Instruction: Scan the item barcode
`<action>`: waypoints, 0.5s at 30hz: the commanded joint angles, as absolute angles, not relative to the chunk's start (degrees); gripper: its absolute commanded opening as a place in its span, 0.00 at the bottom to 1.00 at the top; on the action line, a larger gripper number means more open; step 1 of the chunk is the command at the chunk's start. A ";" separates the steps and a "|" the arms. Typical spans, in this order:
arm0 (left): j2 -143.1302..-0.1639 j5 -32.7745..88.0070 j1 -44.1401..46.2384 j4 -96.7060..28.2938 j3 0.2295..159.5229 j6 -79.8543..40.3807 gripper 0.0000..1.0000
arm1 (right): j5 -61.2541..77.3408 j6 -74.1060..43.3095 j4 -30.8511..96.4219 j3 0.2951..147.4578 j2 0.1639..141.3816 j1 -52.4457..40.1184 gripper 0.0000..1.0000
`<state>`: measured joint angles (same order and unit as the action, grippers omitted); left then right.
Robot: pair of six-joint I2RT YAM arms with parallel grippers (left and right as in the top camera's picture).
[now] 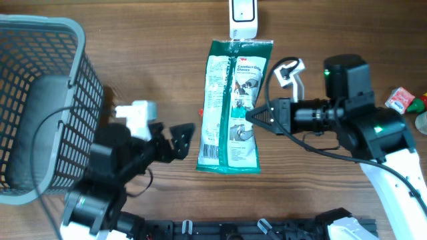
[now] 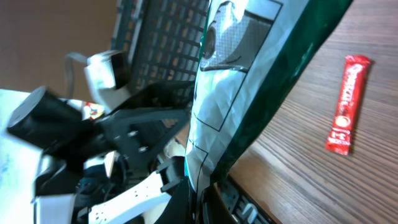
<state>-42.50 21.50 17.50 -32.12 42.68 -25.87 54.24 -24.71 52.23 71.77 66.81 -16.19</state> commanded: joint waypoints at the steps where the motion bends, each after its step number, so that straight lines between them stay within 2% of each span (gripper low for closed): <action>1: -50.06 39.75 17.23 -25.56 42.57 -26.94 1.00 | 63.16 -19.99 53.23 73.28 65.89 -15.73 0.04; 4: -57.19 48.14 17.23 -18.90 42.57 -33.06 1.00 | 63.02 -19.35 53.76 73.28 65.98 -15.70 0.04; 8: -63.90 56.64 17.23 -14.81 42.59 -33.93 1.00 | 62.87 -17.96 53.60 73.28 66.15 -15.73 0.04; 10: -64.53 59.48 17.23 -12.32 42.59 -33.95 1.00 | 62.87 -17.78 53.60 73.28 66.17 -15.73 0.04; 13: -64.51 66.11 17.23 -4.60 42.59 -34.02 0.93 | 62.37 -17.50 53.60 73.25 66.17 -15.70 0.04; 15: -64.51 69.82 17.23 0.45 42.59 -36.14 0.93 | 61.39 -17.50 53.63 73.25 66.15 -15.70 0.04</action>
